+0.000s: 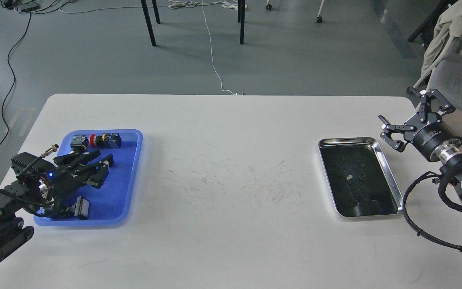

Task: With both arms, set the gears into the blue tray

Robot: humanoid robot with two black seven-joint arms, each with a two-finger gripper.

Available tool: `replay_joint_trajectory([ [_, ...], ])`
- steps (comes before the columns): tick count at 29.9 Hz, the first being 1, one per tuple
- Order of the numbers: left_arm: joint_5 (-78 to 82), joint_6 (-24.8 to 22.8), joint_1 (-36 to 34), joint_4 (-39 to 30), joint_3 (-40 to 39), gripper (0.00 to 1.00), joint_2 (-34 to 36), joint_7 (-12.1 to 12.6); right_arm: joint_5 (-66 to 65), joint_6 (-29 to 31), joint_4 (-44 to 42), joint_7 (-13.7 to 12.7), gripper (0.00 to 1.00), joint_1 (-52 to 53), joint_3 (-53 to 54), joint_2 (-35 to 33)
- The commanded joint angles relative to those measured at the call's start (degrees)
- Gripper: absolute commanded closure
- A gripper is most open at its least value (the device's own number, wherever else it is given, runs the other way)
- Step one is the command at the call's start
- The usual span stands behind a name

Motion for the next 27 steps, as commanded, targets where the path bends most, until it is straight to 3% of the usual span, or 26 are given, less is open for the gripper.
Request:
replay_joint_trajectory([
  [1,-3.4,0.0,-1.8,-0.1,0.0,0.09,0.1,-0.4,0.0,0.0,0.0,0.0,0.03,0.2,0.1,0.0],
  [8,-16.5,-0.2,-8.4,-0.7,-0.7,0.06,-0.6,-0.2,0.0,0.0,1.6,0.0,0.03,0.7,0.3,-0.4],
  [17,-62.2,-1.5,-17.8,-1.1,-0.9,0.05,-9.8,1.4,0.0,0.0,4.5,0.0,0.03,1.4,0.1,-3.9],
  [22,-82.6,-9.4,-21.1,-2.0,-1.1,0.05,-15.6,4.0,0.0,0.0,7.3,0.0,0.03,1.5,-0.7,-8.4],
  [27,-91.8,-23.0,-22.2,-1.8,-6.3,0.05,-18.4,12.0,-1.0,0.0,11.3,-0.7,0.03,5.3,-6.7,-15.9],
])
